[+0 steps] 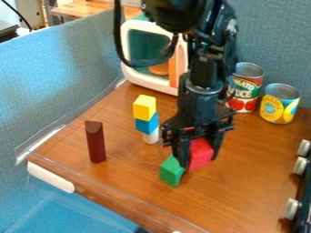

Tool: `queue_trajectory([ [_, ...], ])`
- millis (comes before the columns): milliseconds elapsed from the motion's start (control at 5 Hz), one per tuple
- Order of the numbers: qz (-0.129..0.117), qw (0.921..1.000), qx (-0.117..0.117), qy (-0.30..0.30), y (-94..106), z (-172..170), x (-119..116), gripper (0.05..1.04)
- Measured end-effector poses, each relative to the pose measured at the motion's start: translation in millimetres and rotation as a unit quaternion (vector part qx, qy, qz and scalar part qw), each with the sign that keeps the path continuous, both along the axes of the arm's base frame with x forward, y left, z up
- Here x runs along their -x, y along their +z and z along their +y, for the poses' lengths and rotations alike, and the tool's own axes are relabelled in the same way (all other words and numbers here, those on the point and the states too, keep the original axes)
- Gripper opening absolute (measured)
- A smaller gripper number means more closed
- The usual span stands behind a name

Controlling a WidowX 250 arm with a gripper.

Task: Move the red arch to the right

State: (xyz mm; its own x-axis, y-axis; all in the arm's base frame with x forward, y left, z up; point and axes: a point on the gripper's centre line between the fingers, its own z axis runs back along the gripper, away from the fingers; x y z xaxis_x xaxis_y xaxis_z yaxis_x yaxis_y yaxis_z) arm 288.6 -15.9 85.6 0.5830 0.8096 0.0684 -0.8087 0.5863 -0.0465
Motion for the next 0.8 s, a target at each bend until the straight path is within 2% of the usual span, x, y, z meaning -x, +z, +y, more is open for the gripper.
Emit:
queue_trajectory([
  [200,0.016,0.9915,-0.003,0.129,-13.1,3,1,0.617],
  [400,0.002,0.9683,0.048,0.245,-22.5,-4,-3,0.617],
  [600,0.023,0.9655,0.046,0.255,-42.4,-11,-3,0.617],
  [800,0.047,0.9708,0.072,0.224,-58.3,-24,-8,0.617],
])
